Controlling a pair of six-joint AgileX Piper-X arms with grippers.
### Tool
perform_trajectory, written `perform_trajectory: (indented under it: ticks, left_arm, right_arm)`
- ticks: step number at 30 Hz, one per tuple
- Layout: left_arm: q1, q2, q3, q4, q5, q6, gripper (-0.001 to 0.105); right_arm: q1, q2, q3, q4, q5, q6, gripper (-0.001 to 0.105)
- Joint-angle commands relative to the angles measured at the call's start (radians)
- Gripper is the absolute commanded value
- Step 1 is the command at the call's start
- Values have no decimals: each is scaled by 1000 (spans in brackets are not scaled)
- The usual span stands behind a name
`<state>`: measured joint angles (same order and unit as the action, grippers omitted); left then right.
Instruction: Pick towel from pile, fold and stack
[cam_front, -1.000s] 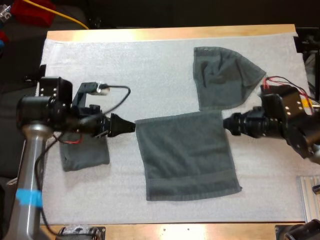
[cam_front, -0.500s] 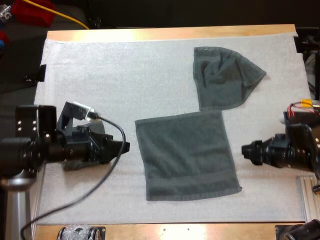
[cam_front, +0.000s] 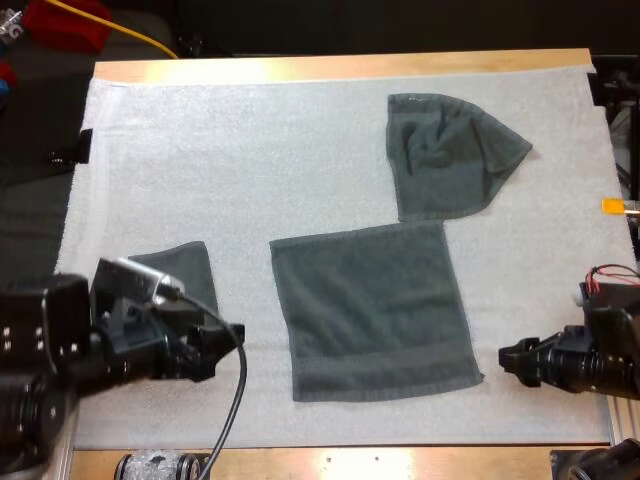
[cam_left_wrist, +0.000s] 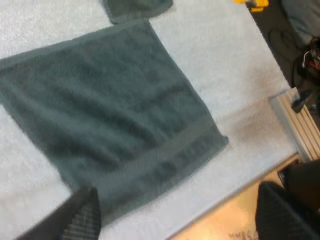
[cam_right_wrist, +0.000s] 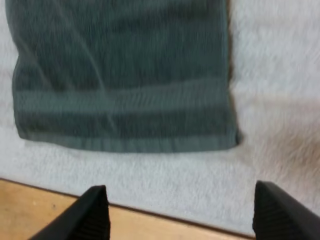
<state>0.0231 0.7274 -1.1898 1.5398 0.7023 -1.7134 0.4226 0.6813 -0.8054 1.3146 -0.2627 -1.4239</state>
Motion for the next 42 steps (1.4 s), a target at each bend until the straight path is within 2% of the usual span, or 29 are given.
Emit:
perform_trajectory:
  ticks: [1, 9, 14, 19, 22, 30, 34, 39, 42]
  left_arm:
    - [-4, -20, 24, 21, -10, -15, 63]
    - [-4, -128, 240, 31, -10, -38, 63]
    - [-4, -130, 334, 18, -10, -40, 63]
    - [-4, -130, 429, 8, -10, -40, 63]
    - [-4, -130, 468, 4, -10, -40, 63]
    - [-4, -130, 488, -5, -7, -40, 63]
    - [-4, -130, 488, -5, -7, -40, 63]
    - [-4, -130, 488, -5, -7, -40, 63]
    - [-4, -130, 488, -5, -7, -40, 63]
  right_arm:
    - [1, -6, 14, 7, -14, 9, 60]
    - [1, -6, 109, -22, -28, 20, 59]
    - [1, -1, 192, -123, -37, 92, 59]
    - [1, 27, 312, -275, -92, 237, 59]
    - [1, 45, 354, -336, -101, 275, 59]
    - [1, 108, 468, -522, -99, 351, 59]
    - [1, 139, 513, -597, -101, 358, 59]
    - [1, 156, 537, -687, -124, 370, 59]
    - [1, 163, 541, -729, -118, 411, 59]
